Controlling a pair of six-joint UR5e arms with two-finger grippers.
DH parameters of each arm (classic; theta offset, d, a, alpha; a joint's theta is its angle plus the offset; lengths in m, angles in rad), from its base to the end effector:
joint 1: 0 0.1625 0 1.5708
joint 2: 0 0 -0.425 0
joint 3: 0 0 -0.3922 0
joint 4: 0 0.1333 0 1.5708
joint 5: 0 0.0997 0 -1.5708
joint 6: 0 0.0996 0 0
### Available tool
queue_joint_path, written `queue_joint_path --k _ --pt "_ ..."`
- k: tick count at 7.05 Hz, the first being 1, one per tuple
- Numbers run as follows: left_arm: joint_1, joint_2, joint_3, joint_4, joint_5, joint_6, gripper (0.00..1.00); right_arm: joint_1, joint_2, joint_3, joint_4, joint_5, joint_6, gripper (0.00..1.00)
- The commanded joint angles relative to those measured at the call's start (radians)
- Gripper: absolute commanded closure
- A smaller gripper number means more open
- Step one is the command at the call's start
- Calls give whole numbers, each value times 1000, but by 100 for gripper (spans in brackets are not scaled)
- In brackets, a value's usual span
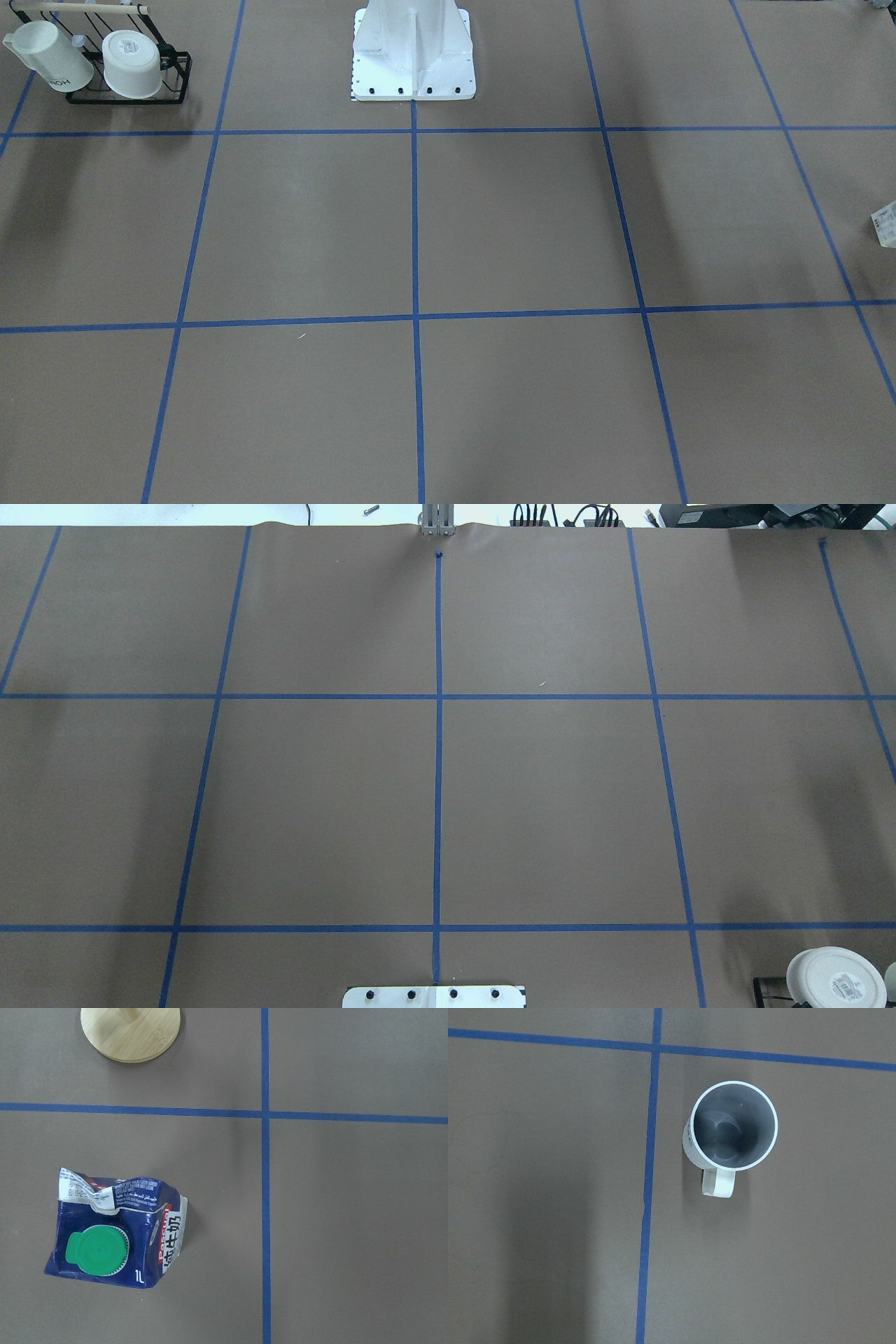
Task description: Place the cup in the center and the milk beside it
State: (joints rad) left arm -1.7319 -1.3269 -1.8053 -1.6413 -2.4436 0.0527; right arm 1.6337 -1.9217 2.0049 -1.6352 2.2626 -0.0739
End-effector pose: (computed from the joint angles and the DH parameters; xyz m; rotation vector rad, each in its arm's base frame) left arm -0.1193 -0.3787 0.6364 0.1500 0.8616 -0.0747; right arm 0.0914 -0.3408 0.6038 0.0653 -0.6889 -0.0171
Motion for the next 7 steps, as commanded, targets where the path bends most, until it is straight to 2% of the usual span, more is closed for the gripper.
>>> queue_joint_path --k 1,6,7 --pt "0 0 -2 -2 2 1 2 0 0 0 0 0 -1 0" --pt "0 -11 -83 -3 3 -10 2 -2 9 20 0 6 0 0" --pt "0 -29 -103 -5 5 -11 2 -2 41 29 9 3 12 0"
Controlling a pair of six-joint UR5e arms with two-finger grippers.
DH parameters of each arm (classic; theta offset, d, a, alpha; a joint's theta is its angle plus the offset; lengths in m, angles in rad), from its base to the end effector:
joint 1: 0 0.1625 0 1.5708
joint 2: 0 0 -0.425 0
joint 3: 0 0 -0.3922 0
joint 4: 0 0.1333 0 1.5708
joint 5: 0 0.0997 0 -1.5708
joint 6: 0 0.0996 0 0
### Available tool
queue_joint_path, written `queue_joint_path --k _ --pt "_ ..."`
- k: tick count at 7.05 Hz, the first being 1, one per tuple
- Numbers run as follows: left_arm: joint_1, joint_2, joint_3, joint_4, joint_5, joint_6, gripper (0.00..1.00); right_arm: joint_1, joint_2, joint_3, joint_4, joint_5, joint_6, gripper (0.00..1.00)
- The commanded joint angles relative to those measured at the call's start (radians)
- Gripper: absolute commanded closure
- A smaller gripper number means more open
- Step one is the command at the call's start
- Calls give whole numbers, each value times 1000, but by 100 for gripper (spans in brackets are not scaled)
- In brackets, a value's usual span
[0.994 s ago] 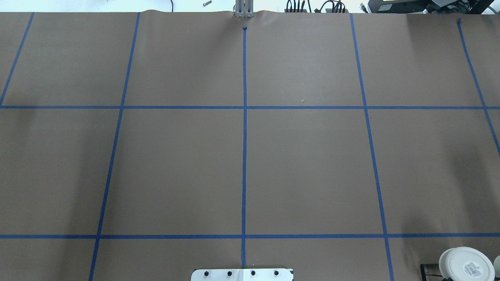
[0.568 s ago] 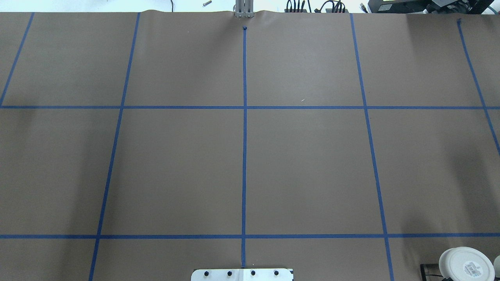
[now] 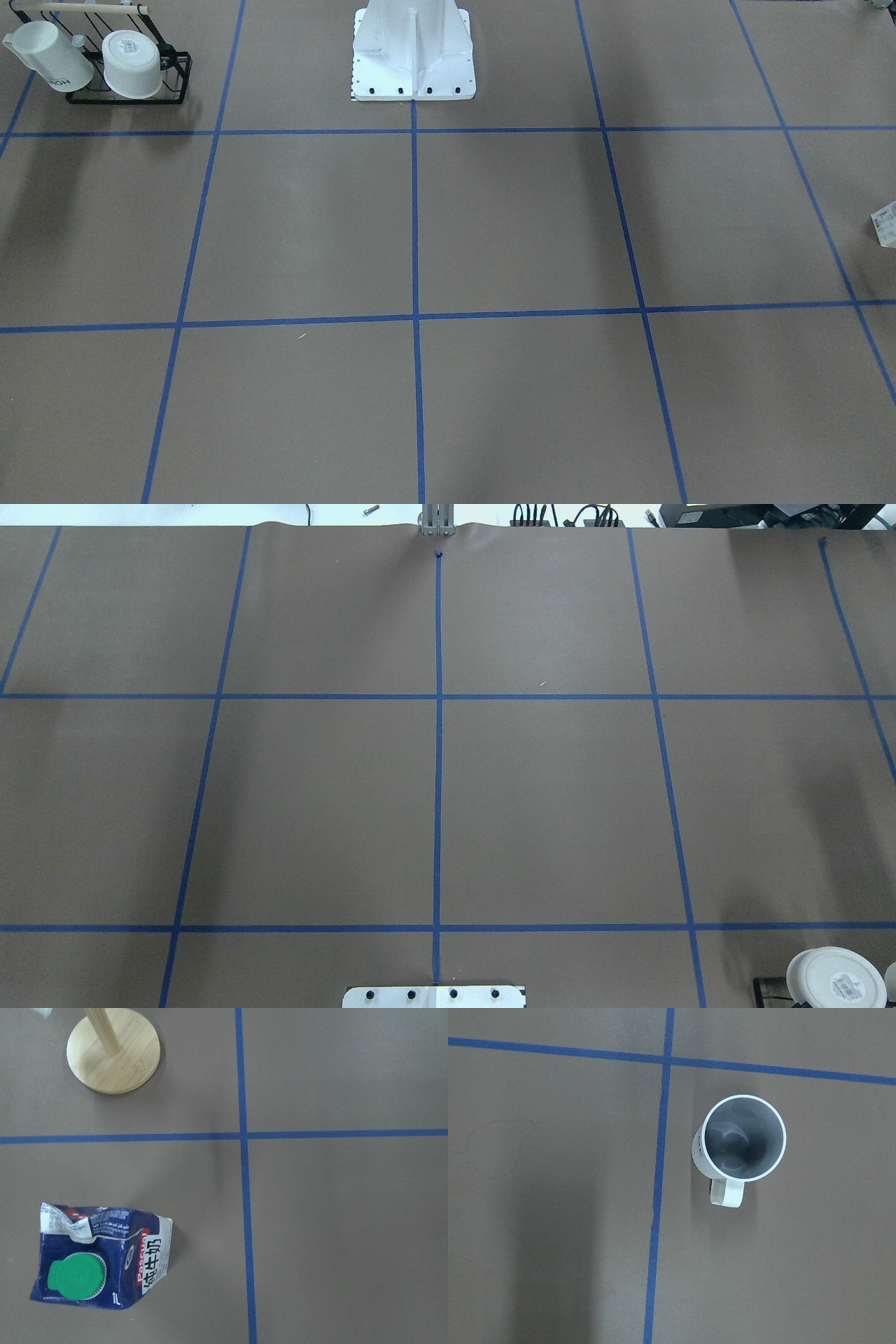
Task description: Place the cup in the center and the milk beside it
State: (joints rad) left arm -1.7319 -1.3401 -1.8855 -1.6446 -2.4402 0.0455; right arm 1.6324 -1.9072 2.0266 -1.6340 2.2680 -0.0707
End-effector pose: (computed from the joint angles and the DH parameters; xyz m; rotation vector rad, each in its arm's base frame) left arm -0.1210 -0.3878 0.5911 0.2364 0.8476 -0.0394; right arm 0.0909 -0.3480 0.5876 0.0999 -0.6919 -0.0283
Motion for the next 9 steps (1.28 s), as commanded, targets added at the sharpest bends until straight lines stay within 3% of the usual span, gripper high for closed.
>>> queue_joint_path --k 1,3,7,9 --pt "0 -54 -23 -3 -6 -4 2 1 45 14 8 -1 14 0" --pt "0 -112 3 -119 -10 -4 2 0 69 -2 6 31 14 0" --pt "0 -73 29 -315 -11 8 2 0 65 -15 5 38 -92 0" --pt "2 -76 25 -317 -11 0 1 -2 73 -89 8 34 -93 0"
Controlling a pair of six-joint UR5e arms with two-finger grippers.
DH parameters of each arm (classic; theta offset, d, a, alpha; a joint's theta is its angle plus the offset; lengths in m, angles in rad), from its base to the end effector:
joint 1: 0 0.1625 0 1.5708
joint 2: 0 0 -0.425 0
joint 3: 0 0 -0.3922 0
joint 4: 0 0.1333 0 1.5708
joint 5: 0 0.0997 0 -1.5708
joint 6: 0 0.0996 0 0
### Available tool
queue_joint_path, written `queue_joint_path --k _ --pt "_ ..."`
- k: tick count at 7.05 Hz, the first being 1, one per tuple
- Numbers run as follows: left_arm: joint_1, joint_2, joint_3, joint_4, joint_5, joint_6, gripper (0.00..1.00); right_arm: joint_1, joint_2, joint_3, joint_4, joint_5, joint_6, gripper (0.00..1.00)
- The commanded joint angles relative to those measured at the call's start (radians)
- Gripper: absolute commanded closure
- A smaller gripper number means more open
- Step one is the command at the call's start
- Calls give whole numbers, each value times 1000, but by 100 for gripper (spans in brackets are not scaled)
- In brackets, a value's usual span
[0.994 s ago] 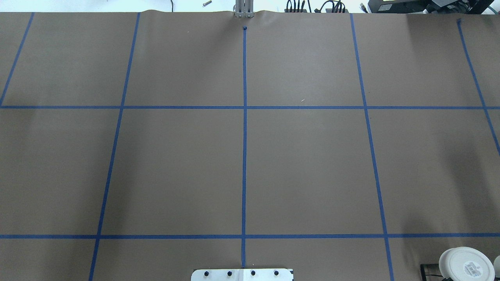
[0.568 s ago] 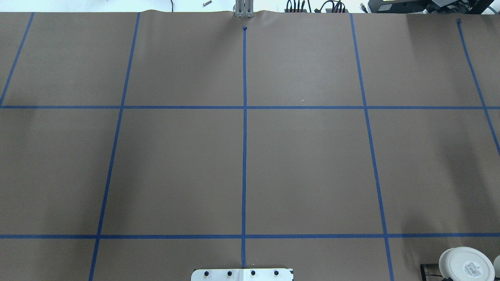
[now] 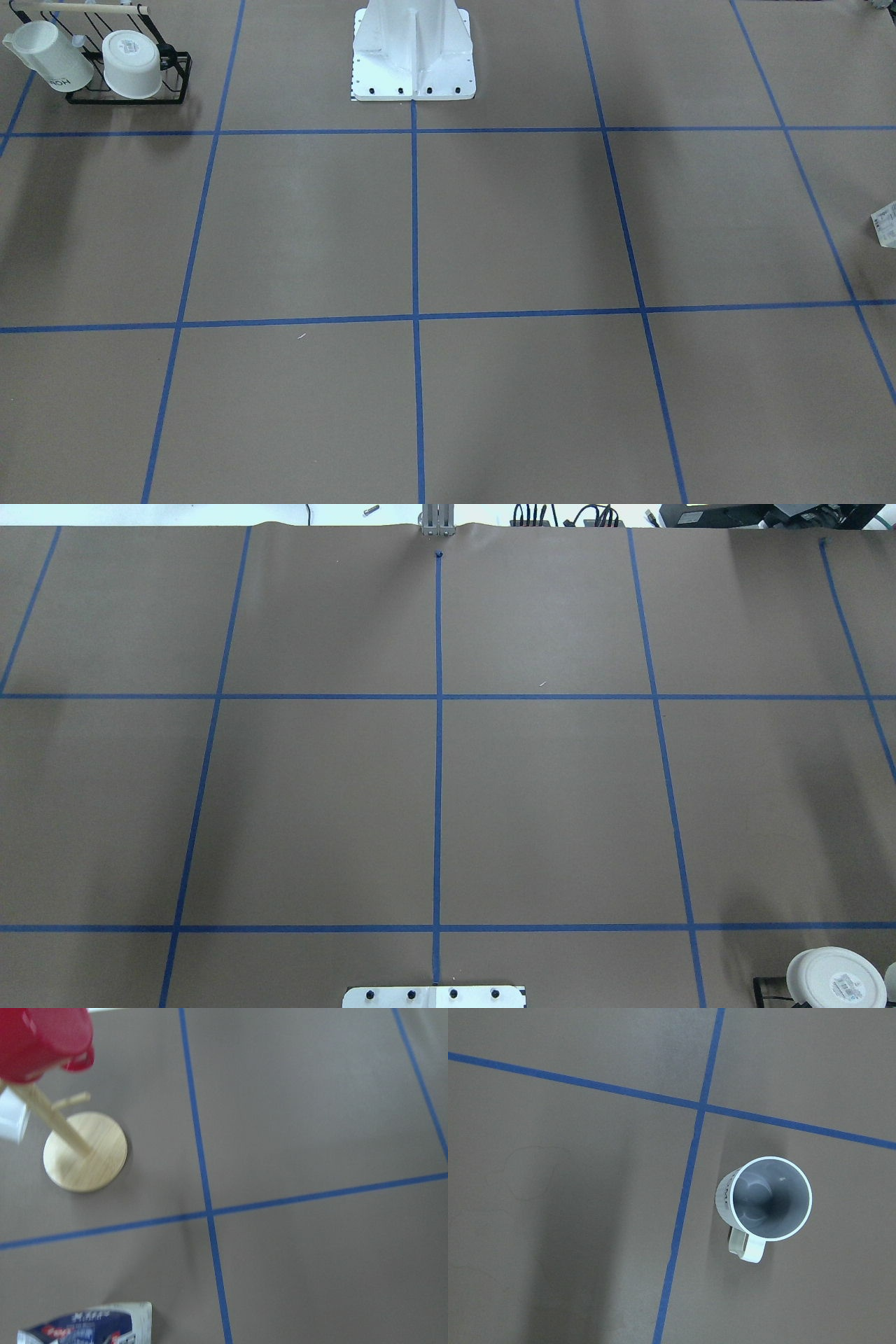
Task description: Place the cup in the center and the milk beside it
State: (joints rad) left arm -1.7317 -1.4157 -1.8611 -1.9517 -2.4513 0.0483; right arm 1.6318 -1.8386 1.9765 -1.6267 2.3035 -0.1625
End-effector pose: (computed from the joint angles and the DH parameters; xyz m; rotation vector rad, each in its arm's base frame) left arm -0.1264 -0.4262 0.5355 0.5683 0.8040 0.1238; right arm 0.0898 -0.3767 0.5841 0.1596 -0.7195 -0.1269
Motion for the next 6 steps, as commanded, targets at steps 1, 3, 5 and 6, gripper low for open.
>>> queue_joint_path --k 1,3,5,6 --pt "1 1 0 -10 0 -2 1 -1 5 -65 1 -1 0 2" --pt "1 0 -3 -12 0 -2 1 -54 102 -141 2 -6 58 6" --pt "1 -3 -4 -13 0 -4 1 -117 186 -372 235 -7 117 14" --pt "1 -6 -4 -13 -2 -4 1 -148 228 -495 381 -7 171 17"
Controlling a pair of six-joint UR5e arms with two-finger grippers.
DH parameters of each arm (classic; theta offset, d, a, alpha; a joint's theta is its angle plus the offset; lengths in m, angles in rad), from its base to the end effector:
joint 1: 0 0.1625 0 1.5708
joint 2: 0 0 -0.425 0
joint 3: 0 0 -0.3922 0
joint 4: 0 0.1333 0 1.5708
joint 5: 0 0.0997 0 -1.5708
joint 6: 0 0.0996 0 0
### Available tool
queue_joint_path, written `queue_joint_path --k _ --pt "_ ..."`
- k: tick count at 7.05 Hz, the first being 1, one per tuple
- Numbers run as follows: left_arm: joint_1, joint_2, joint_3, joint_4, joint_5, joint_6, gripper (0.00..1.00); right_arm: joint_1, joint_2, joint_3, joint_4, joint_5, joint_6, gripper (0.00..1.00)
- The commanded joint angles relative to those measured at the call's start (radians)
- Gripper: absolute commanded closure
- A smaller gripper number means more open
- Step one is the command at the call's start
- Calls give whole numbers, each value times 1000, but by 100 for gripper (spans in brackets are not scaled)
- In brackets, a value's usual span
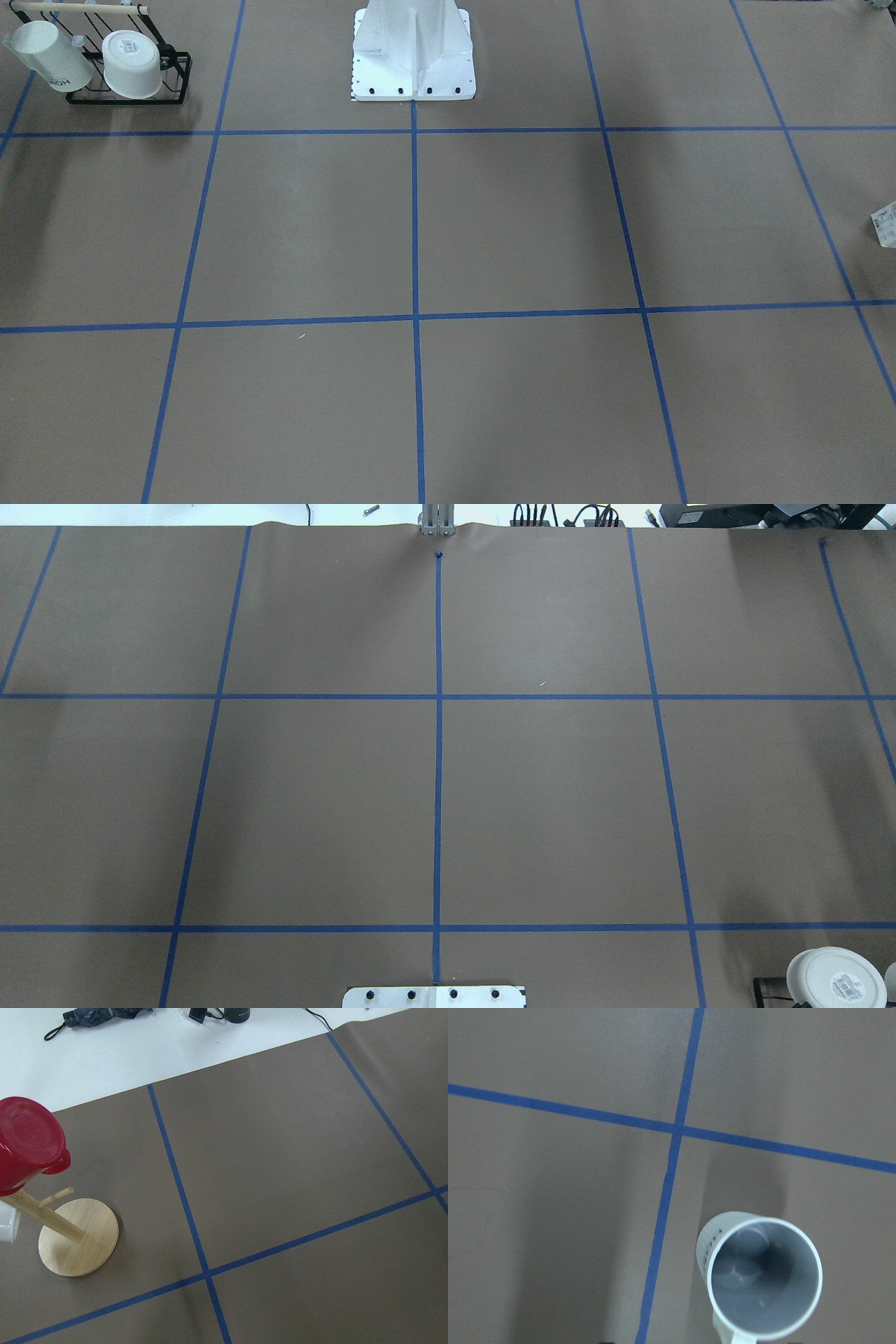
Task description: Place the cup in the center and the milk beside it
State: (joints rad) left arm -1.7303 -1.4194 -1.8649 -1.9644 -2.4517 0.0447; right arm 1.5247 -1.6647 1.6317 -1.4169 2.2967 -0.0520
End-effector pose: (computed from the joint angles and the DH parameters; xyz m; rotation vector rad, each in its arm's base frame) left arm -0.1260 -0.4276 0.5304 0.5848 0.8022 0.1309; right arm 0.0459 -0.4627 0.6605 0.1178 -0.7252 -0.1375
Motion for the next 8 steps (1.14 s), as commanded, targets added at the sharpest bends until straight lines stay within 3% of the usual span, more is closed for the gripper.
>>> queue_joint_path --k 1,5,6,7,8 --pt "0 -4 -3 -1 -1 0 1 -57 56 -182 215 -5 87 31" --pt "3 -9 -3 -1 0 -2 1 -87 28 -190 219 -61 89 55" --pt "3 -9 -3 -1 0 -2 1 -95 28 -203 219 -74 89 65" --pt "3 -9 -3 -1 0 -2 1 -104 28 -205 220 -76 80 91" --pt "3 -9 -3 -1 0 -2 1 -127 28 -205 220 -100 86 100"
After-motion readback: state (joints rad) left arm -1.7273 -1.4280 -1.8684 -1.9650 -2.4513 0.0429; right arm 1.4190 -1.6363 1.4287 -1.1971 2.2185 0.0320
